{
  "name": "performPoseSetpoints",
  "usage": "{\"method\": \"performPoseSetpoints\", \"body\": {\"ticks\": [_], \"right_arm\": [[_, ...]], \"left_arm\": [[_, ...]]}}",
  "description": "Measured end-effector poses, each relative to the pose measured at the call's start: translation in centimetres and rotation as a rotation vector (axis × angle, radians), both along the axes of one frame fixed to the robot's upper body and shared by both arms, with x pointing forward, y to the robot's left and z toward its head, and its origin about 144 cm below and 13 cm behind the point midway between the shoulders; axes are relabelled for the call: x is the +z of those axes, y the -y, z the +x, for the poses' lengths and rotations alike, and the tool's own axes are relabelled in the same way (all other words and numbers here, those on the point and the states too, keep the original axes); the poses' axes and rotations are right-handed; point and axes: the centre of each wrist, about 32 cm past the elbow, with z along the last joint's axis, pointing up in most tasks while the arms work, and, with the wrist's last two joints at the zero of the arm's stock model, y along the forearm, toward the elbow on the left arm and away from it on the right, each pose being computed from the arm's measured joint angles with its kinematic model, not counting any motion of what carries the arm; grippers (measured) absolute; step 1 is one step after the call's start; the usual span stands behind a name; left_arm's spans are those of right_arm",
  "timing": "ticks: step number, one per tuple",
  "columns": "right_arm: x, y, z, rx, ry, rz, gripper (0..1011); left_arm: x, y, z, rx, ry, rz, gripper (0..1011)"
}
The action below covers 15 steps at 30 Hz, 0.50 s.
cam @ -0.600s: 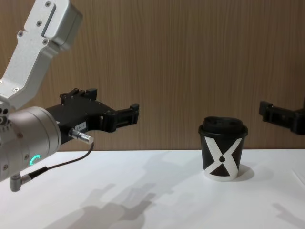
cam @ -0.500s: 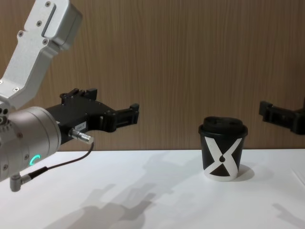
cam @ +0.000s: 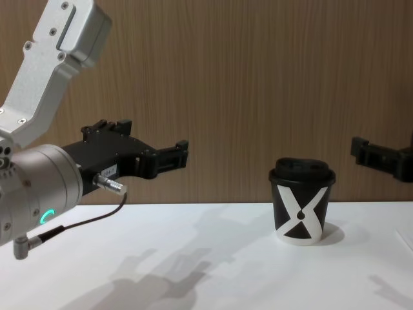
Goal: Pick up the straw with one hand, pass it to the other hand, and insert it into the cup.
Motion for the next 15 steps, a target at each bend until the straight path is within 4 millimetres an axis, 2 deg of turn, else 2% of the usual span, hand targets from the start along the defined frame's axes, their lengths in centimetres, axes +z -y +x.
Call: {"method": "performPoseSetpoints", "body": {"ticks": [15], "right_arm": [[0.0,0.0,0.0,0.0,0.0,0.0,1001]], "left_arm": [[0.0,0.0,0.0,0.0,0.0,0.0,1003]]}}
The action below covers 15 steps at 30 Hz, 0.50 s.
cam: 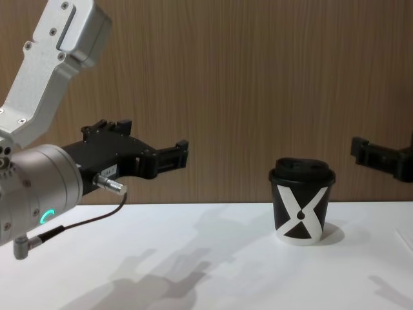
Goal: Pick up the straw with one hand, pass it to the other hand, and insert it into the cup.
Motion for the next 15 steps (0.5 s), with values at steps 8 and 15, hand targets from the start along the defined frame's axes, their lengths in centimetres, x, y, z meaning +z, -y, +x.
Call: {"method": "performPoseSetpoints", "body": {"ticks": [8,15], "right_arm": [[0.0,0.0,0.0,0.0,0.0,0.0,1001],[0.0,0.0,0.0,0.0,0.0,0.0,1001]], "left_arm": [[0.0,0.0,0.0,0.0,0.0,0.0,1003],[0.0,0.0,0.0,0.0,0.0,0.0,1003]]}}
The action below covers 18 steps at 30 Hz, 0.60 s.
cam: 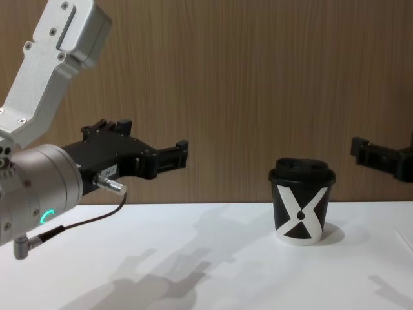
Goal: Pick up the straw with one hand, pass it to the other hand, and insert it into the cup.
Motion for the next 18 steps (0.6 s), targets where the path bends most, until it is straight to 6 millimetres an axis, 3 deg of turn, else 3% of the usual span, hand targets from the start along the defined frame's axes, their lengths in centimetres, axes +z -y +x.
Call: {"method": "performPoseSetpoints", "body": {"ticks": [18], "right_arm": [[0.0,0.0,0.0,0.0,0.0,0.0,1001]], "left_arm": [[0.0,0.0,0.0,0.0,0.0,0.0,1003]]}}
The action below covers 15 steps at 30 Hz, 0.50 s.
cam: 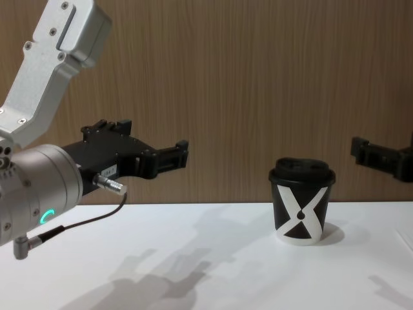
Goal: Pick up the straw with one hand, pass it to the other hand, and insert it into the cup.
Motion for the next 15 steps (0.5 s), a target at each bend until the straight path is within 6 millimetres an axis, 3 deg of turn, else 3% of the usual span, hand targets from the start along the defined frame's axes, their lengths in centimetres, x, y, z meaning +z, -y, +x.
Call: {"method": "performPoseSetpoints", "body": {"ticks": [15], "right_arm": [[0.08,-0.84,0.12,-0.037,-0.015,0.002,1001]], "left_arm": [[0.0,0.0,0.0,0.0,0.0,0.0,1003]]}}
